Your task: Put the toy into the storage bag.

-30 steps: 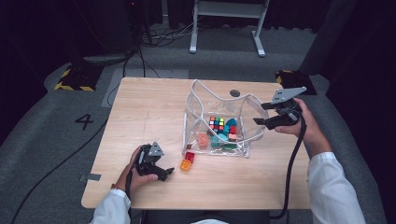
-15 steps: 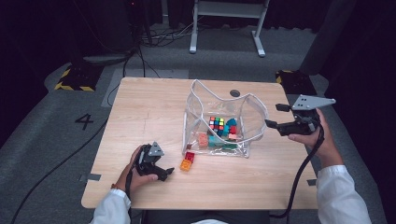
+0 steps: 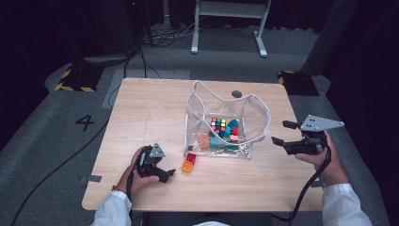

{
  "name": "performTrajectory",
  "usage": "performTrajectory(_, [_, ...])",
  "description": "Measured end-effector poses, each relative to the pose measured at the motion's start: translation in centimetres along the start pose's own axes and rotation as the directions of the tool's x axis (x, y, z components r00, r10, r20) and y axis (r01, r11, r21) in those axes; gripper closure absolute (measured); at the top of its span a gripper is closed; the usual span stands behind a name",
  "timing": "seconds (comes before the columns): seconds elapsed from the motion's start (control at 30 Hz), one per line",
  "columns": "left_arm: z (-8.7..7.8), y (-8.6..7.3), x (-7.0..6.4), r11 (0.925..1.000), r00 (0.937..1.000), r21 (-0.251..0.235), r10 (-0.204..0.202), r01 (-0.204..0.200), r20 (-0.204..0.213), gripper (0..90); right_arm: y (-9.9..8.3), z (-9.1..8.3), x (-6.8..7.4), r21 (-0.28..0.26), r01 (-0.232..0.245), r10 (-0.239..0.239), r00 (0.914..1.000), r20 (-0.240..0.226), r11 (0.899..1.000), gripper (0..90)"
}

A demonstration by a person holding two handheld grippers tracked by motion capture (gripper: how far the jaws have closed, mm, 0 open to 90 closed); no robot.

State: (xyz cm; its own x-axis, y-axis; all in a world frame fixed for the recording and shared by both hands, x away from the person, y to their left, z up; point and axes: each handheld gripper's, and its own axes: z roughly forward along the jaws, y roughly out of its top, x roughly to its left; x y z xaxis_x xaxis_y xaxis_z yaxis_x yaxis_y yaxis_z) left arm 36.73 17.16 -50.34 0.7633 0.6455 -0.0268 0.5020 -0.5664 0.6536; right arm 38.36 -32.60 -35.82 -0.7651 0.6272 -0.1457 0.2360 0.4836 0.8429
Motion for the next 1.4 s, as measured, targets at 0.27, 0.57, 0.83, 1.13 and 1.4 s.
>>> performTrajectory(0.27, [0.0, 0.0, 0.0, 1.0, 1.0, 0.0, 0.001, -0.001, -0.003, 2.0, -2.4, 1.8, 1.9, 0.046, 0.011, -0.009, 0.9995, -0.03, 0.999, 24.7])
performTrajectory(0.57, [0.0, 0.0, 0.0, 1.0, 1.0, 0.0, 0.001, -0.001, -0.003, 2.0, -4.2, 4.5, 5.1, 0.056, 0.008, -0.001, 0.9915, -0.13, 0.998, 26.7])
performTrajectory(0.83, [0.0, 0.0, 0.0, 1.0, 1.0, 0.0, 0.001, -0.001, -0.003, 2.0, -4.9, 8.1, 9.1, 0.07, 0.041, -0.024, 0.9735, -0.228, 0.997, 30.9])
performTrajectory(1.13, [0.0, 0.0, 0.0, 1.0, 1.0, 0.0, 0.002, -0.002, -0.003, 2.1, -4.3, 12.3, 13.1, 0.094, 0.081, -0.048, 0.9484, -0.314, 0.992, 32.9])
performTrajectory(1.4, [0.0, 0.0, 0.0, 1.0, 1.0, 0.0, 0.001, -0.001, -0.003, 2.0, -3.5, 15.9, 16.1, 0.104, 0.117, -0.07, 0.9257, -0.372, 0.988, 35.4])
